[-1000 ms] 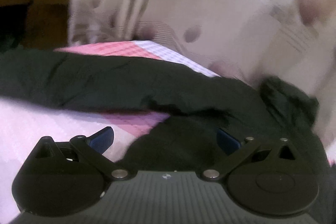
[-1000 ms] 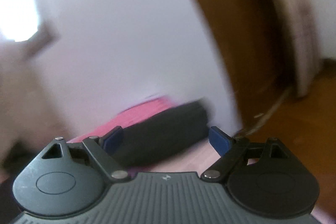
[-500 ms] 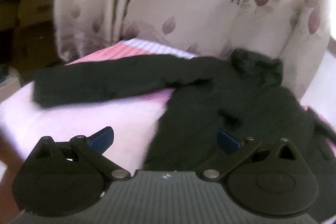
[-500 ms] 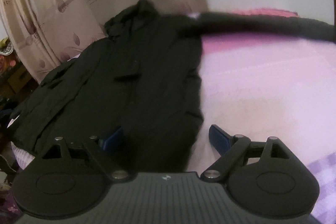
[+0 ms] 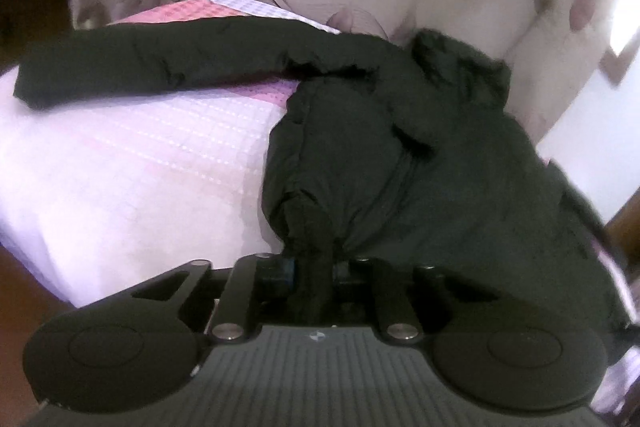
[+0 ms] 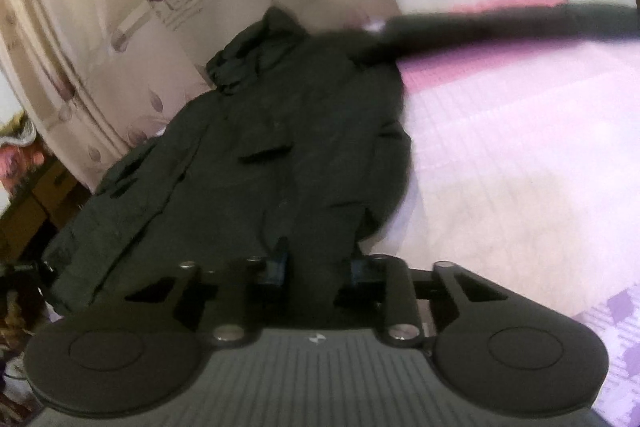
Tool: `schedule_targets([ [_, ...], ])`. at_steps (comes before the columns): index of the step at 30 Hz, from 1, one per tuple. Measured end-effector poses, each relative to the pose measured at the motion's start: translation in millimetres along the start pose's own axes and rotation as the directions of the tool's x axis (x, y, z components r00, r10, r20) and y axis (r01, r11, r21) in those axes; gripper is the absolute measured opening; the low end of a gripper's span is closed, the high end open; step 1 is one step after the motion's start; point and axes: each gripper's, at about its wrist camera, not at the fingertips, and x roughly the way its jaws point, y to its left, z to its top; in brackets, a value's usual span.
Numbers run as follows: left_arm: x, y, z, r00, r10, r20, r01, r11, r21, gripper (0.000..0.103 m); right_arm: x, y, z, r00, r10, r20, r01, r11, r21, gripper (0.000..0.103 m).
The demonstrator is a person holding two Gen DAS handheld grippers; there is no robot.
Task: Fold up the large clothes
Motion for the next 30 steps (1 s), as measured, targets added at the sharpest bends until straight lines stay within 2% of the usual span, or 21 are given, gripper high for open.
schedule_targets([
  [3, -19.0, 0.0, 8.2, 0.999, -0.035, 0.015, 0.035, 0.999, -0.022, 0.014, -17.8, 3.8, 1.8, 0.999, 0.030, 0.021, -0.031, 0.999, 0.041, 0.014],
  [7, -49.6, -11.1, 14.4, 0.999, -0.043, 0.027, 0.042, 0.999, 0.032, 0.014, -45.5, 13.9, -0.7, 0.998, 0.058, 0.018, -0.059, 0.997, 0.058, 0.014],
  [14, -67.6, -7.1, -6.3, 1.000, -0.002, -0.010, 0.003, 0.997, 0.072, 0.014, -71.4, 13.3, -34.0, 0.998, 0.041, -0.055, -0.034, 0.992, 0.120, 0.014],
  [17, -69.0, -4.9, -12.0, 1.000, 0.027, -0.003, -0.026, 0.992, 0.120, 0.019, -72.3, 9.4, -41.1, 0.997, 0.018, -0.080, -0.009, 0.994, 0.110, 0.016],
  [19, -74.4, -6.5, -12.4, 0.999, 0.051, 0.016, -0.053, 0.990, 0.134, 0.029, -72.4, 4.2, -37.0, 0.996, 0.036, -0.081, -0.024, 0.989, 0.149, 0.019],
  [20, -78.7, -6.8, -9.7, 0.998, 0.046, 0.032, -0.050, 0.990, 0.132, 0.048, -74.9, 2.1, -33.3, 0.997, 0.032, -0.065, -0.022, 0.987, 0.161, 0.023],
  [21, -84.9, -8.0, -6.3, 0.997, 0.040, 0.063, -0.048, 0.990, 0.129, 0.074, -80.6, -1.7, -27.9, 0.999, 0.031, -0.029, -0.026, 0.984, 0.175, 0.031],
  [23, -98.8, -14.4, 1.5, 0.987, 0.039, 0.157, -0.060, 0.990, 0.130, 0.098, -91.6, -11.1, -13.3, 0.999, 0.025, 0.041, -0.033, 0.979, 0.199, 0.059],
  [24, -104.5, -19.0, 5.3, 0.978, 0.032, 0.206, -0.060, 0.990, 0.131, 0.101, -96.3, -17.2, -4.1, 0.996, 0.000, 0.084, -0.018, 0.977, 0.212, 0.083],
  [25, -107.4, -24.5, 9.4, 0.972, 0.019, 0.235, -0.053, 0.989, 0.138, 0.101, -97.6, -21.4, 3.5, 0.993, -0.020, 0.119, -0.008, 0.974, 0.225, 0.088],
  [30, -78.8, -66.4, 31.6, 0.958, -0.018, 0.286, -0.032, 0.985, 0.172, 0.102, -84.6, -71.1, 45.1, 0.974, -0.072, 0.215, -0.009, 0.935, 0.355, 0.089],
])
